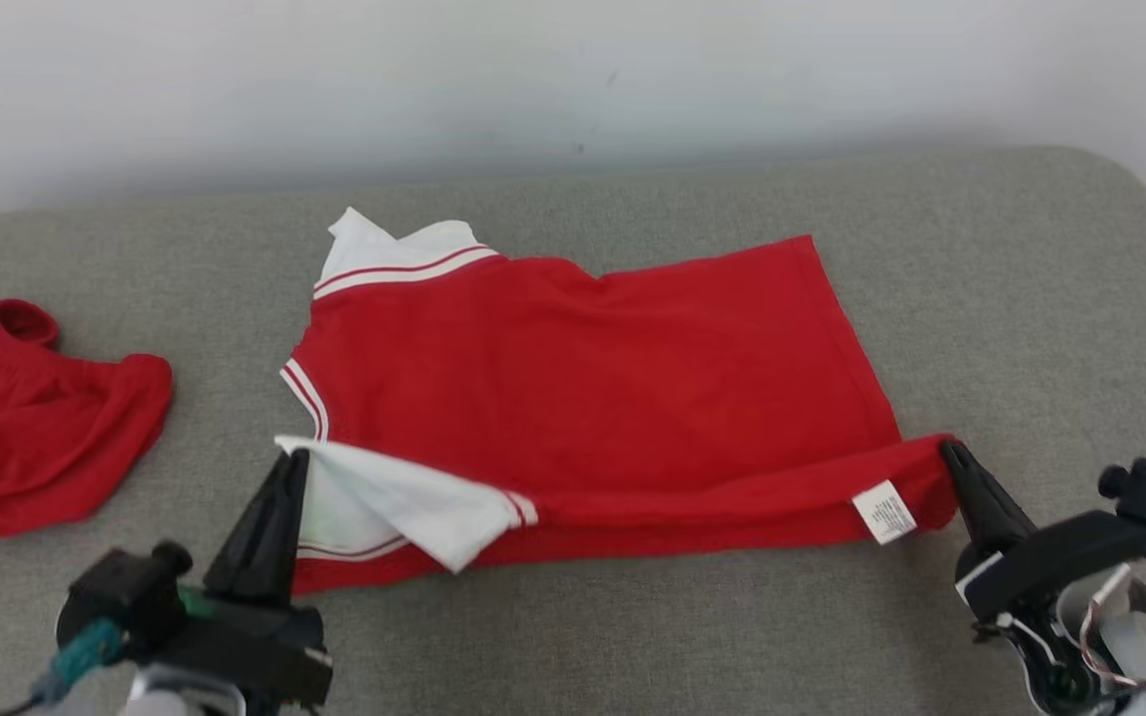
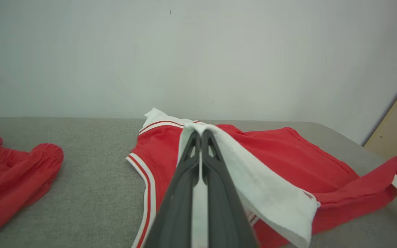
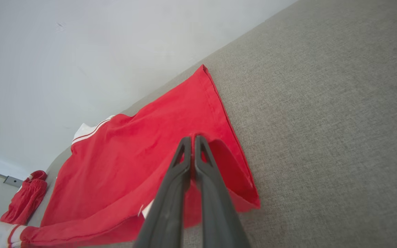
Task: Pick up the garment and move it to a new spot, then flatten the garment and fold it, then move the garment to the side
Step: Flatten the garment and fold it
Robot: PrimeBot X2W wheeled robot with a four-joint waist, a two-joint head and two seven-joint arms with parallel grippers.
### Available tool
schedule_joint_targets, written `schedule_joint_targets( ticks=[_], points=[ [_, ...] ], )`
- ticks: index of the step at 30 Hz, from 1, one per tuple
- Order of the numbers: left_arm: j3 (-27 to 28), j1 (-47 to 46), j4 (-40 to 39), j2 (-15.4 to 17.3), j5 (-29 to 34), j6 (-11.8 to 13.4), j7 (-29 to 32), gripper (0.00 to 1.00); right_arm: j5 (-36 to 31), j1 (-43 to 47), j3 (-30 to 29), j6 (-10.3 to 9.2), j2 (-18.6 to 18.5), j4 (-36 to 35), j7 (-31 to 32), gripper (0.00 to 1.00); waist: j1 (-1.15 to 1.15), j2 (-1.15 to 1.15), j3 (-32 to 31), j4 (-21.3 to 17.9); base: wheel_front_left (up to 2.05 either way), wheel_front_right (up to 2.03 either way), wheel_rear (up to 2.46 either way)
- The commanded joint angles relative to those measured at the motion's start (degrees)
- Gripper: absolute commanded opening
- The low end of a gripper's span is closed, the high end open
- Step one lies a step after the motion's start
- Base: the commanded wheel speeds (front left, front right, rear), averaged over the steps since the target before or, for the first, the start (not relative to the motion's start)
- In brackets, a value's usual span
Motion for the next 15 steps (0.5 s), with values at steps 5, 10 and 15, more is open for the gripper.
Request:
schedule_joint_targets(
  ticks=[5,10,15],
  points=[
    [-2.2,-8.5,9.0,2.0,-1.1,-0.5,-0.2,0.00,-2.3,-6.8,-0.4,0.03,3.4,6.8,1.5,0.00,-0.01,-0.01,2.5,-0.5,0.00,0.00,0.00],
    [-4.4,-14.9,17.9,3.1,-2.3,-0.6,-0.8,0.00,-4.3,-12.0,0.2,0.02,5.4,12.3,1.8,0.00,-0.01,-0.01,4.3,-0.8,0.00,0.00,0.00],
    [-7.1,-19.7,24.8,3.4,-3.6,-0.6,-1.8,0.00,-5.2,-15.5,1.1,0.03,7.0,16.3,1.4,0.00,-0.01,-0.01,5.6,-1.1,0.00,0.00,0.00]
  ],
)
